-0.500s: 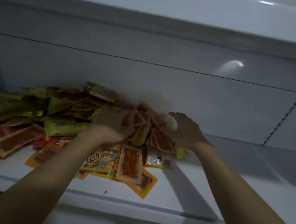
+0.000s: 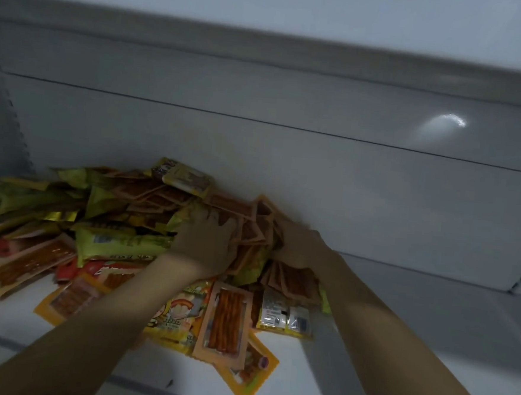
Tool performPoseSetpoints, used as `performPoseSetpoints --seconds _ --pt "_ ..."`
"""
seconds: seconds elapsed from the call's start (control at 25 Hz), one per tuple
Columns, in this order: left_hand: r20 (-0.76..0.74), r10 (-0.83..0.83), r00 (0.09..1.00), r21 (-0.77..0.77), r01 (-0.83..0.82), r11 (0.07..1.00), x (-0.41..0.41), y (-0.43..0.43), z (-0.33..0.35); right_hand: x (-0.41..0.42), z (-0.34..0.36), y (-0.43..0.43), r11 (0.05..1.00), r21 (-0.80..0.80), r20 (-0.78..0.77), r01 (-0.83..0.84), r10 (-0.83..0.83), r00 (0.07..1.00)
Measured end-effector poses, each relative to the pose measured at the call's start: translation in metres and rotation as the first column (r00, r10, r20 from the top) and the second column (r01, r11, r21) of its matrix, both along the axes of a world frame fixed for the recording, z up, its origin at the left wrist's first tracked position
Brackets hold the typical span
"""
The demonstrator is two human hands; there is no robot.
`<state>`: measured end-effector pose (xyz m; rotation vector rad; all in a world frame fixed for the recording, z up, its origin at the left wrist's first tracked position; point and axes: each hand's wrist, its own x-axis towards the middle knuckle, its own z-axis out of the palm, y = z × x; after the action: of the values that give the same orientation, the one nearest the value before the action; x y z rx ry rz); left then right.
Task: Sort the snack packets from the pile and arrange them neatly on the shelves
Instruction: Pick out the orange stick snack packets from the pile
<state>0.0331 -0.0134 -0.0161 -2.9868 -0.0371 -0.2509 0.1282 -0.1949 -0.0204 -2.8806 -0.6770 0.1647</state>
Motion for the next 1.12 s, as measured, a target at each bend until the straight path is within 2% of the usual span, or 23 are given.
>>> performPoseSetpoints --seconds 0.12,0.24,0.32,0.36,0.48,0.6,0.72,0.88,1.04,1.12 --pt "0.041 0.006 0.999 -0.018 -0.005 1.0 -0.001 -0.012 -0.003 0.003 -0.005 0.005 0.996 0.076 0.134 0.04 -0.05 0.99" --pt "0.075 -0.013 0.997 -0.225 0.03 0.974 0.004 -0.012 -0.001 -0.002 -0.003 0.001 0.976 0.215 0.192 0.036 -0.079 0.978" --pt "0.025 -0.001 1.0 -0.362 0.01 0.932 0.011 -0.008 -0.002 -0.006 0.002 0.0 0.943 0.333 0.229 0.016 -0.098 0.969" --pt "-0.008 -0.009 1.0 -0.383 0.005 0.924 0.014 -0.007 -0.004 -0.007 0.004 0.0 0.913 0.409 0.238 0.003 -0.11 0.965" --pt "-0.082 -0.046 0.996 -0.265 0.023 0.964 0.017 -0.016 -0.006 -0.009 0.013 0.003 0.83 0.557 0.178 -0.012 -0.105 0.978" --pt "-0.043 -0.086 0.995 -0.148 0.078 0.986 0.014 -0.025 -0.003 -0.01 0.014 0.007 0.831 0.556 0.059 -0.015 -0.022 0.998" --pt "0.0 -0.078 0.997 -0.098 0.078 0.992 0.008 -0.025 -0.002 -0.013 0.004 0.007 0.854 0.516 0.025 -0.069 0.065 0.998" --pt "0.044 -0.043 0.998 -0.076 0.047 0.996 0.007 -0.021 -0.002 -0.015 -0.004 0.003 0.778 0.628 -0.05 -0.033 0.083 0.995" --pt "0.165 -0.058 0.985 -0.085 0.073 0.994 0.006 -0.004 0.01 -0.013 -0.005 0.001 0.832 0.552 -0.053 -0.055 0.101 0.994" --pt "0.226 -0.084 0.971 -0.004 0.087 0.996 0.003 0.002 0.013 -0.012 -0.006 0.005 0.87 0.489 0.012 -0.056 0.057 0.998"
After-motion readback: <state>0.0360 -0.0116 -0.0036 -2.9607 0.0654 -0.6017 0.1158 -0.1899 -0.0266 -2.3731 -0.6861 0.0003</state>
